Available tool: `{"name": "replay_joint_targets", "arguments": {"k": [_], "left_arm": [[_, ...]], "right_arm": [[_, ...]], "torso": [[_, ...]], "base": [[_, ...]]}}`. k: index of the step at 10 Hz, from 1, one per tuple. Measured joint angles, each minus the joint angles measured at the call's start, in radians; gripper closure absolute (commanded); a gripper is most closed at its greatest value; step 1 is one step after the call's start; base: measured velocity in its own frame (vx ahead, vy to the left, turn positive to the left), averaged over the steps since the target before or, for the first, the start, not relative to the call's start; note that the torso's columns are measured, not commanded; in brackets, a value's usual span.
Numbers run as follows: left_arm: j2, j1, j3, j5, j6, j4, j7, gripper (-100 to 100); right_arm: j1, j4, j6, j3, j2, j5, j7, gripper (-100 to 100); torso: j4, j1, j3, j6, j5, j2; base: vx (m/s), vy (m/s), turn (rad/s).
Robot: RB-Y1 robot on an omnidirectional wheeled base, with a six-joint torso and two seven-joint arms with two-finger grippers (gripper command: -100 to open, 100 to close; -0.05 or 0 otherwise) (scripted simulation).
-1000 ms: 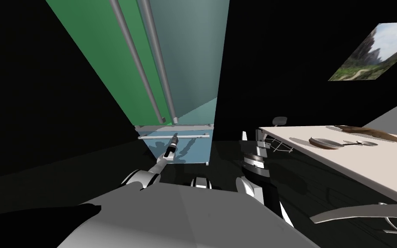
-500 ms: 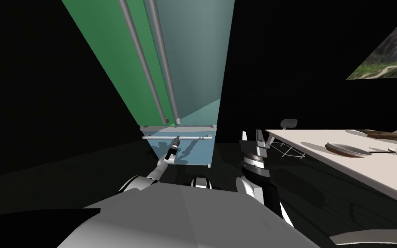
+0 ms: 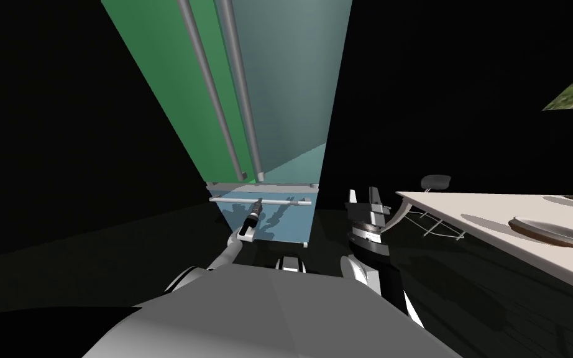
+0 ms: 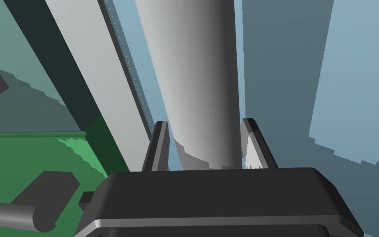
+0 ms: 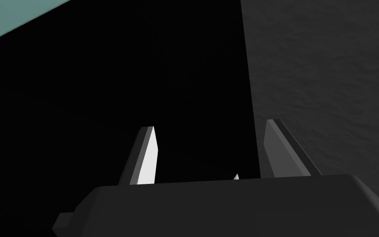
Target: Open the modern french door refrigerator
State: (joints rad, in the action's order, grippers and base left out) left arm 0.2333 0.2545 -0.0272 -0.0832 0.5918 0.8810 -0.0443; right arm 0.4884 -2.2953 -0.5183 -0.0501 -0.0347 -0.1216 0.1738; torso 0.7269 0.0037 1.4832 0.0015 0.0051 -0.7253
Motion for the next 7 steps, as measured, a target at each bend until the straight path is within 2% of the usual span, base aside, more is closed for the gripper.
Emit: {"name": "replay_joint_targets", "arguments": {"k": [2, 3, 5, 7], "left_arm": [[-0.011, -0.047, -0.008, 0.014, -0.006, 0.062, -0.001, 100], [-0.024, -0.087, -0.017, 0.032, -0.034, 0.130, -0.002, 100], [-0.049, -0.155, -0.034, 0.063, -0.047, 0.220, -0.003, 100], [-0.063, -0.193, -0.040, 0.078, -0.049, 0.259, -0.004, 100]], "right_arm": [[0.000, 0.000, 0.000, 0.000, 0.000, 0.000, 0.000, 0], [0.000, 0.000, 0.000, 0.000, 0.000, 0.000, 0.000, 0], [0.000, 0.000, 0.000, 0.000, 0.000, 0.000, 0.000, 0], [0.000, 0.000, 0.000, 0.000, 0.000, 0.000, 0.000, 0]], "torso": [[-0.002, 0.000, -0.001, 0.001, 0.001, -0.001], [0.000, 0.000, 0.000, 0.001, 0.000, 0.000], [-0.001, -0.001, 0.000, 0.001, 0.000, 0.000], [-0.002, -0.002, -0.001, 0.002, 0.000, -0.001]], "base": [[0.062, 0.025, 0.070], [0.079, 0.026, 0.083], [0.089, 0.024, 0.114], [0.055, 0.012, 0.071]]}}
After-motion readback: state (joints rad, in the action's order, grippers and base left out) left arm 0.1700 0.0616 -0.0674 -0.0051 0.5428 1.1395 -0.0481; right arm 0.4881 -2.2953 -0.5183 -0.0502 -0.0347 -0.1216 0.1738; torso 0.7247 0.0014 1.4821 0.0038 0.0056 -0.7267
